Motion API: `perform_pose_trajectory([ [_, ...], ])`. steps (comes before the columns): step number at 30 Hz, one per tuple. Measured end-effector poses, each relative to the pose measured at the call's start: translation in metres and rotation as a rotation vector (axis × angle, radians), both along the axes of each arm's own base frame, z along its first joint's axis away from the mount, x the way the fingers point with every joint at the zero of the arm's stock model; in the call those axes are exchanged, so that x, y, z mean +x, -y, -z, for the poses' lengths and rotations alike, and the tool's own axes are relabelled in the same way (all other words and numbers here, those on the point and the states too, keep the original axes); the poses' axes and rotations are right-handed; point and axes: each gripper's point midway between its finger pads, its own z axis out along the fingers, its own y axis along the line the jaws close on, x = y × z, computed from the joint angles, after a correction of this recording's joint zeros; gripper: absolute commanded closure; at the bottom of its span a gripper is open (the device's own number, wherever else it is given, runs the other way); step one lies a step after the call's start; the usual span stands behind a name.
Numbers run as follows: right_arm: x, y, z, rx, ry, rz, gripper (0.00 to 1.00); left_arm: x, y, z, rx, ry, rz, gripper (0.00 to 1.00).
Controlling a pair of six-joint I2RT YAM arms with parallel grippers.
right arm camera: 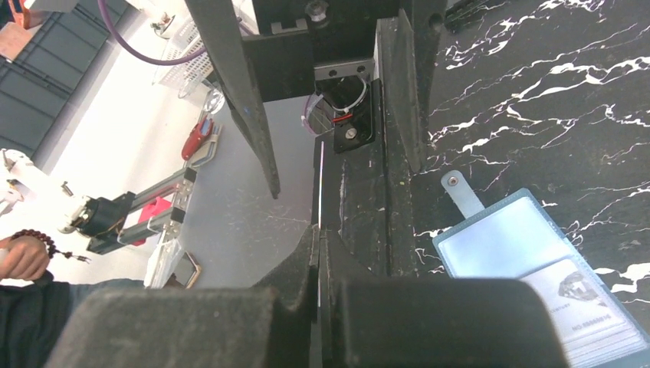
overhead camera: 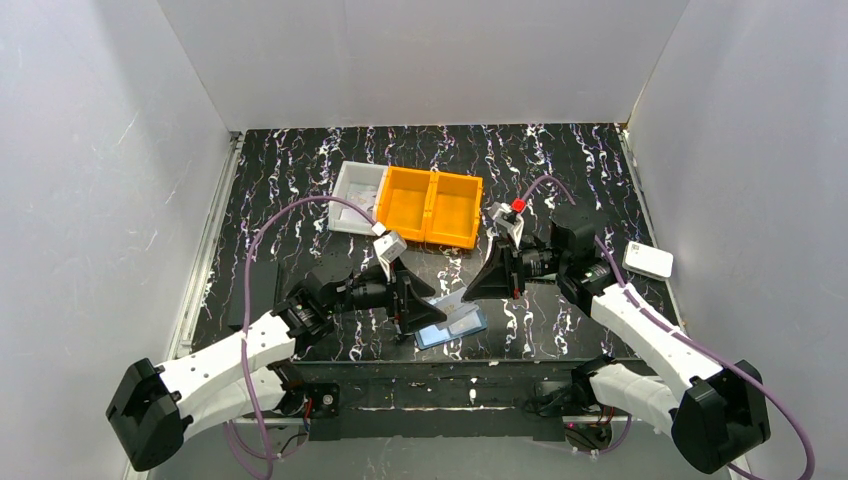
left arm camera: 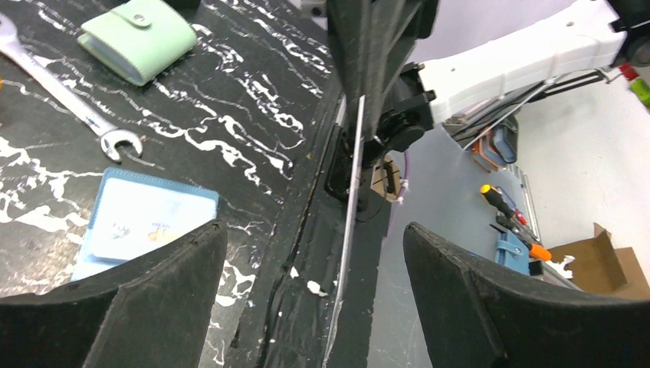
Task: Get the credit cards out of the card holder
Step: Place the credit card in the storage box.
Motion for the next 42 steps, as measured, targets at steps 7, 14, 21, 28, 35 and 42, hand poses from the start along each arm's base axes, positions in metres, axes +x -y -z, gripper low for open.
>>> perform_pose_trajectory([
  [7, 0.000, 0.000, -0.001, 0.004, -0.012, -0.001, 0.99, -0.005, 0.004, -0.019, -0.062, 0.000, 0.048, 0.41],
  [14, 0.000, -0.001, -0.001, 0.007, -0.012, -0.001, 0.99, -0.007, 0.009, -0.016, -0.059, -0.029, 0.087, 0.67],
  [21, 0.003, 0.000, 0.001, 0.003, -0.011, 0.005, 0.83, -0.008, 0.015, -0.015, -0.047, -0.051, 0.147, 1.00],
  [28, 0.011, 0.004, 0.024, -0.099, 0.078, 0.002, 0.02, 0.017, -0.006, -0.013, 0.125, 0.067, 0.138, 1.00],
  [35, 0.045, 0.014, 0.052, -0.249, 0.255, 0.029, 0.02, 0.056, -0.059, -0.029, 0.517, 0.510, 0.128, 1.00],
  [42, 0.065, 0.051, 0.101, -0.325, 0.207, 0.147, 0.02, 0.141, -0.138, -0.028, 0.850, 0.572, 0.091, 1.00],
])
